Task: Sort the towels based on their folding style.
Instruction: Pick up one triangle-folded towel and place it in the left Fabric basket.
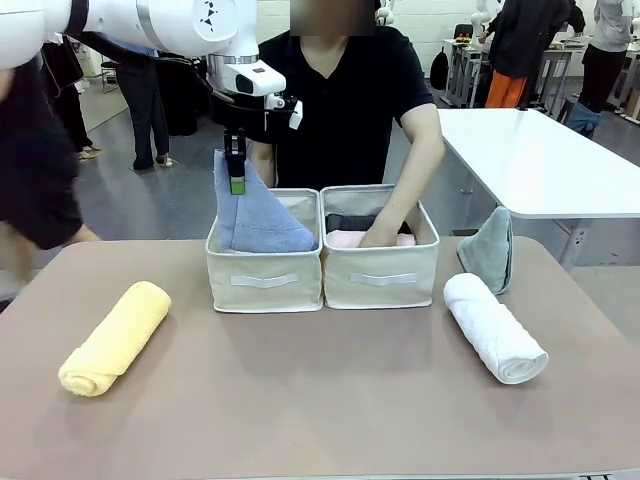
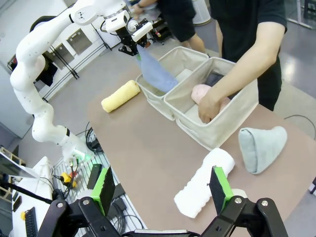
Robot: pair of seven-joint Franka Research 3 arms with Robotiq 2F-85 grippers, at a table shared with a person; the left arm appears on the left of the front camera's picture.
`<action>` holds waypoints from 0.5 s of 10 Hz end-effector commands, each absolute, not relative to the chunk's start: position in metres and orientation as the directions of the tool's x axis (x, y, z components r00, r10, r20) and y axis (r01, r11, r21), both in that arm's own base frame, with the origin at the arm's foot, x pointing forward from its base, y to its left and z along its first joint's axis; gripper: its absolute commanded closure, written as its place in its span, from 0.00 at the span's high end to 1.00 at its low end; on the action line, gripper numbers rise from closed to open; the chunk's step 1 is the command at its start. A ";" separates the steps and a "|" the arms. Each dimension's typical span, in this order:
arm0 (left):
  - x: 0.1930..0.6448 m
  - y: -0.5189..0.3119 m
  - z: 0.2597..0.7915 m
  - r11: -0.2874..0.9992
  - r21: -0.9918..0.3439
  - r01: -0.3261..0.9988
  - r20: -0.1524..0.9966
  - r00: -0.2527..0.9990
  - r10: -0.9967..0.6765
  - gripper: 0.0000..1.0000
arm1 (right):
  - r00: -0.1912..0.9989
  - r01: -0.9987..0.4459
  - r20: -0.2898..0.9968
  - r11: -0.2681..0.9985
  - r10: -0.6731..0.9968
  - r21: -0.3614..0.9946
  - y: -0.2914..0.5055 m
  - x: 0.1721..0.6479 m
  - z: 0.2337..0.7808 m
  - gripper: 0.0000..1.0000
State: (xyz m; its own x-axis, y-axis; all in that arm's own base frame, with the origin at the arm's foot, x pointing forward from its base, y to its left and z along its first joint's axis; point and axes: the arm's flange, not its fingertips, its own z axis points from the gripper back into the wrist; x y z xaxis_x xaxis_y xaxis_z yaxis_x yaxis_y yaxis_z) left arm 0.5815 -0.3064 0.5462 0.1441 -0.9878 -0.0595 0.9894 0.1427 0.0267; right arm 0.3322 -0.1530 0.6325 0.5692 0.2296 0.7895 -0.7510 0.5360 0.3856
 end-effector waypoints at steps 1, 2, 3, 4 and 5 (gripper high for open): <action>0.585 -0.301 0.539 0.102 -0.012 0.995 -0.038 0.101 -0.994 0.19 | 0.562 -0.758 0.799 0.521 0.214 0.393 -0.152 0.333 0.632 1.00; 0.584 -0.299 0.528 0.089 -0.033 0.996 -0.030 0.088 -0.996 0.19 | 0.562 -0.758 0.799 0.521 0.214 0.393 -0.152 0.333 0.632 1.00; 0.583 -0.295 0.515 0.083 -0.058 0.995 -0.027 0.082 -0.996 0.19 | 0.562 -0.758 0.799 0.521 0.214 0.393 -0.152 0.333 0.632 1.00; 0.582 -0.293 0.502 0.083 -0.071 0.994 -0.032 0.081 -0.996 0.19 | 0.562 -0.758 0.799 0.521 0.214 0.393 -0.152 0.333 0.632 1.00; 0.580 -0.291 0.490 0.081 -0.091 0.993 -0.033 0.078 -0.996 0.19 | 0.562 -0.758 0.799 0.521 0.214 0.393 -0.152 0.333 0.632 1.00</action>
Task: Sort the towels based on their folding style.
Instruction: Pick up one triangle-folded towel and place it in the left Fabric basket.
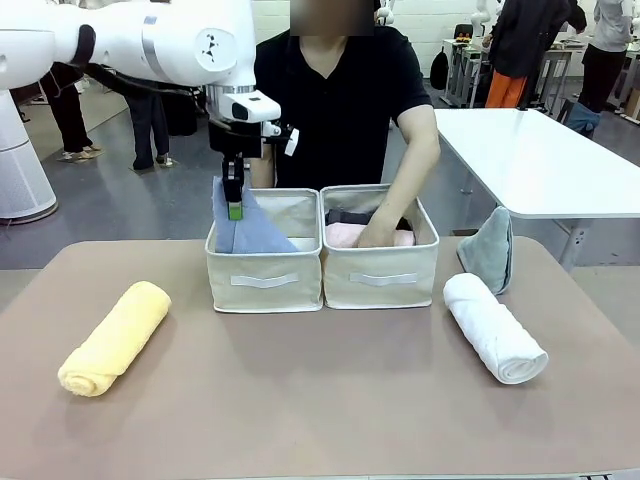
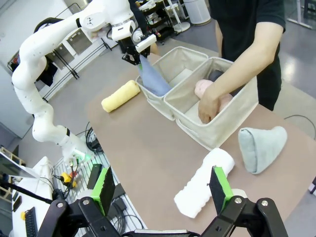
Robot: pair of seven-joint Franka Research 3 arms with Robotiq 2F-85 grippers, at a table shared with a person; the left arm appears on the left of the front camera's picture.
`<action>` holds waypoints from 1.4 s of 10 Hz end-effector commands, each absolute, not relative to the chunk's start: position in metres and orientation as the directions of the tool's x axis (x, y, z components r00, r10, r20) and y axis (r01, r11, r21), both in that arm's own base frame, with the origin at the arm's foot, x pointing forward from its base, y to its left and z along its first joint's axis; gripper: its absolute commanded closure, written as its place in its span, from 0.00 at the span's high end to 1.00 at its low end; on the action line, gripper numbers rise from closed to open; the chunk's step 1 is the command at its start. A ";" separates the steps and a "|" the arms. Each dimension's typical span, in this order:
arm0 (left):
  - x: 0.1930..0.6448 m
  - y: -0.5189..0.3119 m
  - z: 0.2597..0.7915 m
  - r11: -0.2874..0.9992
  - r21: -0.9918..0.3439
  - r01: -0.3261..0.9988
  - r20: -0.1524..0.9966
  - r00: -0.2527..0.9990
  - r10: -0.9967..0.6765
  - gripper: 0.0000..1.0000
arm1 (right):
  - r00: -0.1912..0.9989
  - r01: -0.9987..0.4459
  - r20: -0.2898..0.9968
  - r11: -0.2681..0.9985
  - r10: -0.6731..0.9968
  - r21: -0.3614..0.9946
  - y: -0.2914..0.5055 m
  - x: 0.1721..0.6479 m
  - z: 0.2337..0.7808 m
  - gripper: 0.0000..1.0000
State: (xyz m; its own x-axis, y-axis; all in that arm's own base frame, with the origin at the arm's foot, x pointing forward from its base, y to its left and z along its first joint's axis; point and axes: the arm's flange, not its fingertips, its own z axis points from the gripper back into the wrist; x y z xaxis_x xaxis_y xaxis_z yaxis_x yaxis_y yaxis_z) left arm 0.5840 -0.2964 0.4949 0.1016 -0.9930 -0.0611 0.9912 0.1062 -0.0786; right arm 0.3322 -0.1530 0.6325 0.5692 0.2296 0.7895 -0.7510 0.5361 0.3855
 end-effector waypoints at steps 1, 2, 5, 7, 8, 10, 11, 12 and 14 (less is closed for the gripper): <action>0.578 -0.290 0.479 0.080 -0.096 0.992 -0.042 0.076 -0.996 0.19 | 0.562 -0.758 0.799 0.521 0.214 0.393 -0.152 0.333 0.632 1.00; 0.575 -0.290 0.468 0.072 -0.106 0.992 -0.042 0.068 -0.997 0.19 | 0.562 -0.758 0.799 0.521 0.214 0.393 -0.152 0.333 0.632 1.00; 0.570 -0.293 0.448 0.061 -0.121 0.991 -0.067 0.053 -0.996 0.19 | 0.562 -0.758 0.799 0.521 0.214 0.393 -0.152 0.333 0.632 1.00; 0.568 -0.295 0.439 0.053 -0.129 0.990 -0.082 0.043 -0.996 0.31 | 0.562 -0.758 0.799 0.521 0.214 0.393 -0.152 0.333 0.632 1.00; 0.566 -0.296 0.430 0.053 -0.126 0.991 -0.112 0.039 -0.993 0.59 | 0.562 -0.758 0.799 0.521 0.214 0.393 -0.152 0.333 0.632 1.00; 0.564 -0.298 0.431 0.028 -0.124 0.992 -0.098 0.016 -0.995 1.00 | 0.562 -0.758 0.799 0.521 0.214 0.393 -0.152 0.333 0.632 1.00; 0.562 -0.299 0.434 0.022 -0.106 0.994 -0.099 0.011 -0.995 1.00 | 0.562 -0.758 0.799 0.521 0.214 0.393 -0.152 0.333 0.632 1.00; 0.562 -0.299 0.435 0.018 -0.101 0.995 -0.097 0.008 -0.995 1.00 | 0.562 -0.758 0.799 0.521 0.214 0.393 -0.152 0.333 0.632 1.00; 0.562 -0.298 0.436 0.013 -0.099 0.995 -0.092 0.004 -0.996 1.00 | 0.562 -0.758 0.799 0.521 0.214 0.393 -0.152 0.333 0.632 1.00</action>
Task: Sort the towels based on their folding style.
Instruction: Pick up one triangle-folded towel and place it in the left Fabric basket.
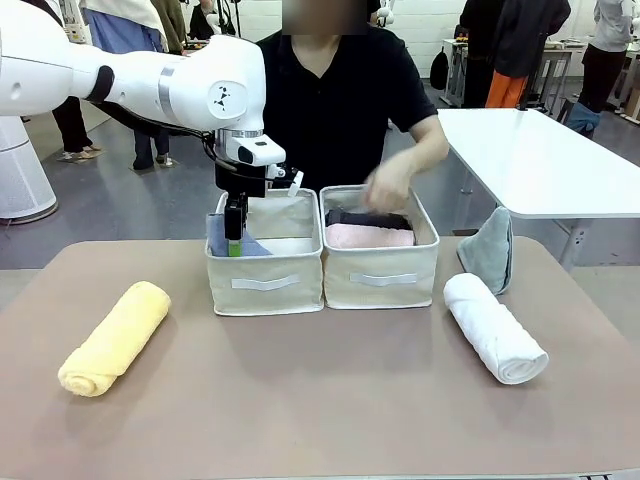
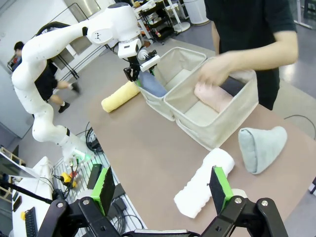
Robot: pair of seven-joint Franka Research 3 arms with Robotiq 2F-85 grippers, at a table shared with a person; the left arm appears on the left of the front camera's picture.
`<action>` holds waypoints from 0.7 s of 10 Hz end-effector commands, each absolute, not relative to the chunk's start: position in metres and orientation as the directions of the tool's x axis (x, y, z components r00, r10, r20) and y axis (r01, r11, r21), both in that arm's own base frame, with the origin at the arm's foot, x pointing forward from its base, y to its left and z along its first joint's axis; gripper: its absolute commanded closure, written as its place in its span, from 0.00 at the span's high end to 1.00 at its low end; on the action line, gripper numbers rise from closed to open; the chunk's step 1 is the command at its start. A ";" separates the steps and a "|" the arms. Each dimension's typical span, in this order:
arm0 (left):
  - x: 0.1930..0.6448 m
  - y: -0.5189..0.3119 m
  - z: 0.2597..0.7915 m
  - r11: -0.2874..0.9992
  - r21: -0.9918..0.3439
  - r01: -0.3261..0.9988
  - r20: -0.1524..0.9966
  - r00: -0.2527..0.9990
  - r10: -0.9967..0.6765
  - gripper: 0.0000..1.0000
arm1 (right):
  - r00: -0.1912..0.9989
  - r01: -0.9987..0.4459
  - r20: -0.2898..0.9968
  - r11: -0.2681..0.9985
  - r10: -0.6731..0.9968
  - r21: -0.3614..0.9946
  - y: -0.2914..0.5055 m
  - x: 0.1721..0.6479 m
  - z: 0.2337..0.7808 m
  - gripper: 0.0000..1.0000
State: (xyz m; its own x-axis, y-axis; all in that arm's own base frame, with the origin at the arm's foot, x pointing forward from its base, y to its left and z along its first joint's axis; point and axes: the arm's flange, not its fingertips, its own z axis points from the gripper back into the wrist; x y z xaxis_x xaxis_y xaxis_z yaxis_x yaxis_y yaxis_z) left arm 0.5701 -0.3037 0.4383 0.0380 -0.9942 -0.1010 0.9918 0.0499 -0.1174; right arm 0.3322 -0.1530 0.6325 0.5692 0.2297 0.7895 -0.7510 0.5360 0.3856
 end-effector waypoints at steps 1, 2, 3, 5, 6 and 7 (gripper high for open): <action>0.562 -0.298 0.436 0.012 -0.097 0.995 -0.091 0.003 -0.996 1.00 | 0.562 -0.758 0.799 0.521 0.214 0.393 -0.152 0.333 0.632 1.00; 0.563 -0.297 0.437 0.012 -0.094 0.995 -0.088 0.003 -0.996 1.00 | 0.562 -0.758 0.799 0.521 0.214 0.393 -0.152 0.333 0.632 1.00; 0.563 -0.297 0.437 0.013 -0.093 0.996 -0.084 0.005 -0.996 1.00 | 0.562 -0.758 0.799 0.521 0.214 0.393 -0.152 0.333 0.632 1.00; 0.563 -0.297 0.438 0.014 -0.090 0.996 -0.081 0.007 -0.997 1.00 | 0.562 -0.758 0.799 0.521 0.214 0.393 -0.152 0.333 0.632 1.00; 0.563 -0.296 0.438 0.018 -0.089 0.996 -0.080 0.010 -0.997 1.00 | 0.562 -0.758 0.799 0.521 0.214 0.393 -0.152 0.333 0.632 1.00; 0.563 -0.296 0.440 0.026 -0.079 0.996 -0.079 0.020 -0.997 1.00 | 0.562 -0.758 0.799 0.521 0.214 0.393 -0.152 0.333 0.632 1.00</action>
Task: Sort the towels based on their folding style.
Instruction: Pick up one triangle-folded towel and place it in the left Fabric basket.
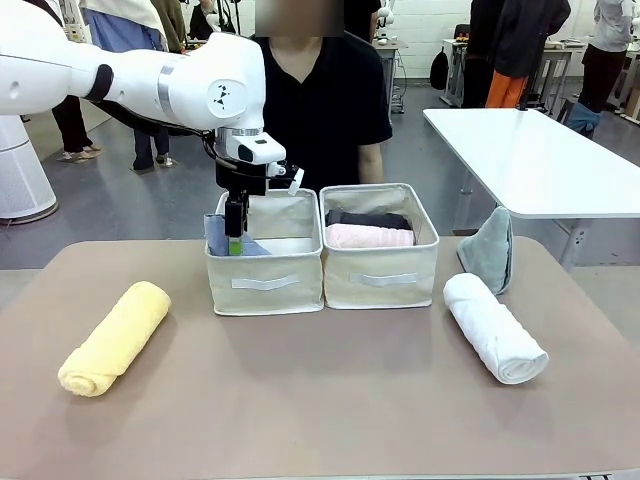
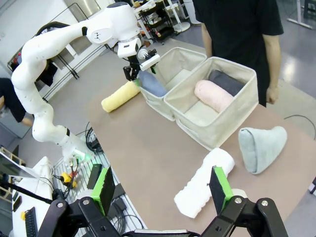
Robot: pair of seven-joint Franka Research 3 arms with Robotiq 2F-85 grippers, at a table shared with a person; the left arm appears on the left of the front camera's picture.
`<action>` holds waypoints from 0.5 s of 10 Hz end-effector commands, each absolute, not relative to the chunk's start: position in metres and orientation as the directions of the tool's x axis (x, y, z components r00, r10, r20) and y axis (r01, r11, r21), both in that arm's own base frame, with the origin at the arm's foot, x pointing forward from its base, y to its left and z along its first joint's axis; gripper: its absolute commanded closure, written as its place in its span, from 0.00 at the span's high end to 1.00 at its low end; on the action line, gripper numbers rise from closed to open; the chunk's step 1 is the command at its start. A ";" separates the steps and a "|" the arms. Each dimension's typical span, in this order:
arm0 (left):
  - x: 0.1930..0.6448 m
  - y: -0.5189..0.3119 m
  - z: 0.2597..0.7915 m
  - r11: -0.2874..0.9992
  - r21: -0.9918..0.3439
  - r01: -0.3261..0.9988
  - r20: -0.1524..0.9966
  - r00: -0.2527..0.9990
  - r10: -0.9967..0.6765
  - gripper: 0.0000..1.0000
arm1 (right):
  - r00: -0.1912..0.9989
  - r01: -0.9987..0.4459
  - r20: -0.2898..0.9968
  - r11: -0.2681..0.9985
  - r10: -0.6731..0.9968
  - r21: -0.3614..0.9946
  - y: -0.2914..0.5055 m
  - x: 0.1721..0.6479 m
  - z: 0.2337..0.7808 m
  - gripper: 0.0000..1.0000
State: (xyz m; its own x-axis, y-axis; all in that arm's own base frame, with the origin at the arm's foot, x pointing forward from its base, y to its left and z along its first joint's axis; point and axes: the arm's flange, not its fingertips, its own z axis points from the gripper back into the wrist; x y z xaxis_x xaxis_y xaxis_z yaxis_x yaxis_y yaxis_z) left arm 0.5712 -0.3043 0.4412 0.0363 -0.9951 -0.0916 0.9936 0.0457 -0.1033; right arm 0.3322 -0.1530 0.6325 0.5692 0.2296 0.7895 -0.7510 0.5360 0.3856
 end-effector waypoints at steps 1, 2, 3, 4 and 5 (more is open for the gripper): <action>0.563 -0.295 0.448 0.046 -0.053 0.998 -0.042 0.044 -0.998 1.00 | 0.562 -0.758 0.799 0.521 0.214 0.393 -0.152 0.333 0.632 1.00; 0.556 -0.290 0.480 0.071 -0.027 0.997 0.017 0.071 -0.997 1.00 | 0.562 -0.758 0.799 0.521 0.214 0.393 -0.152 0.333 0.632 1.00; 0.540 -0.271 0.527 0.129 0.037 0.991 0.091 0.125 -0.988 1.00 | 0.562 -0.758 0.799 0.521 0.214 0.393 -0.152 0.333 0.632 1.00; 0.523 -0.243 0.567 0.210 0.075 0.975 0.151 0.197 -0.969 1.00 | 0.562 -0.758 0.799 0.521 0.214 0.393 -0.152 0.333 0.632 1.00; 0.503 -0.212 0.594 0.271 0.101 0.957 0.182 0.250 -0.951 1.00 | 0.562 -0.758 0.799 0.521 0.214 0.393 -0.152 0.333 0.632 1.00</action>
